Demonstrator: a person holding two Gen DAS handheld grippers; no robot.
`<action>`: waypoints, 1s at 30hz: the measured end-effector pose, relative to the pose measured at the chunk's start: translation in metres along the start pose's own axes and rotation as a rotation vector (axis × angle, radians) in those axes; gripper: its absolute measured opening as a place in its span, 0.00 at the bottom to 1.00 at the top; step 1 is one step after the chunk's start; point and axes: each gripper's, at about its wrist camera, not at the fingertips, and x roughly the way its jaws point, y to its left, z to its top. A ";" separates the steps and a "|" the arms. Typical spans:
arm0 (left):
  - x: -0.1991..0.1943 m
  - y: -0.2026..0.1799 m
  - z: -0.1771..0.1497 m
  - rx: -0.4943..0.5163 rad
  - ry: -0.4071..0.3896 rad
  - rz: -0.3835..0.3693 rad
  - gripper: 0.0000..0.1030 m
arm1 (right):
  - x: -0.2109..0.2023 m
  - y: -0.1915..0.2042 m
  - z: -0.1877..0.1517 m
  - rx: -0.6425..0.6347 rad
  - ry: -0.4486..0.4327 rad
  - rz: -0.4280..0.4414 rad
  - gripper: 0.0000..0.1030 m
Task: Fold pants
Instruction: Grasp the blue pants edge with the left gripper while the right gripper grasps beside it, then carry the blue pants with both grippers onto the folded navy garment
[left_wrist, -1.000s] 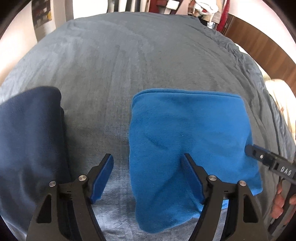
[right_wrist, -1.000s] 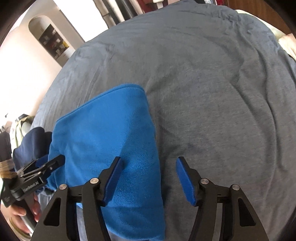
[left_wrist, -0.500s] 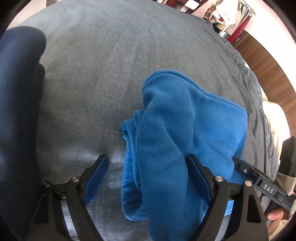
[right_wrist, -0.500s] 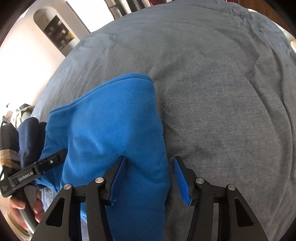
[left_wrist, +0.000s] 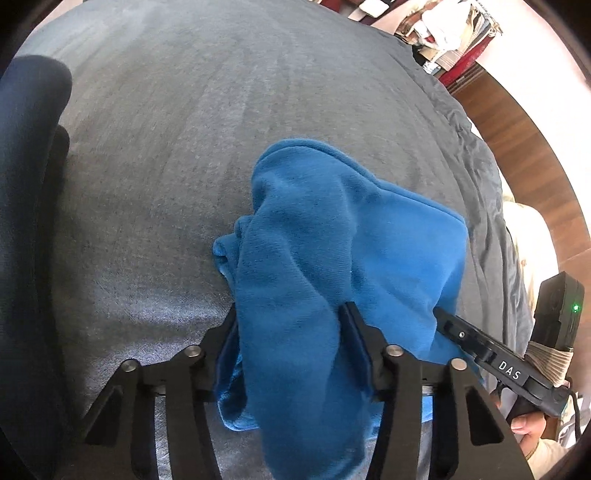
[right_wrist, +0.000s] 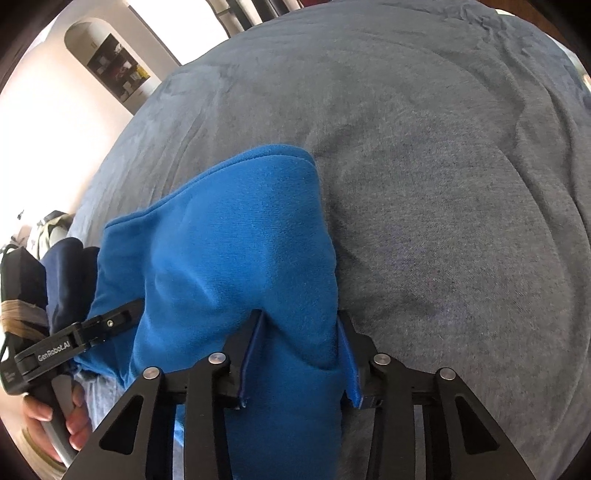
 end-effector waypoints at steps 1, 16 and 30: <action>-0.001 0.000 0.001 -0.001 0.003 -0.002 0.46 | -0.001 0.001 -0.001 0.004 -0.002 -0.002 0.34; -0.041 -0.022 0.001 0.102 -0.041 -0.008 0.37 | -0.043 0.015 -0.001 0.045 -0.078 -0.063 0.22; -0.151 -0.034 -0.006 0.114 -0.239 -0.090 0.36 | -0.141 0.056 0.002 -0.033 -0.232 -0.085 0.22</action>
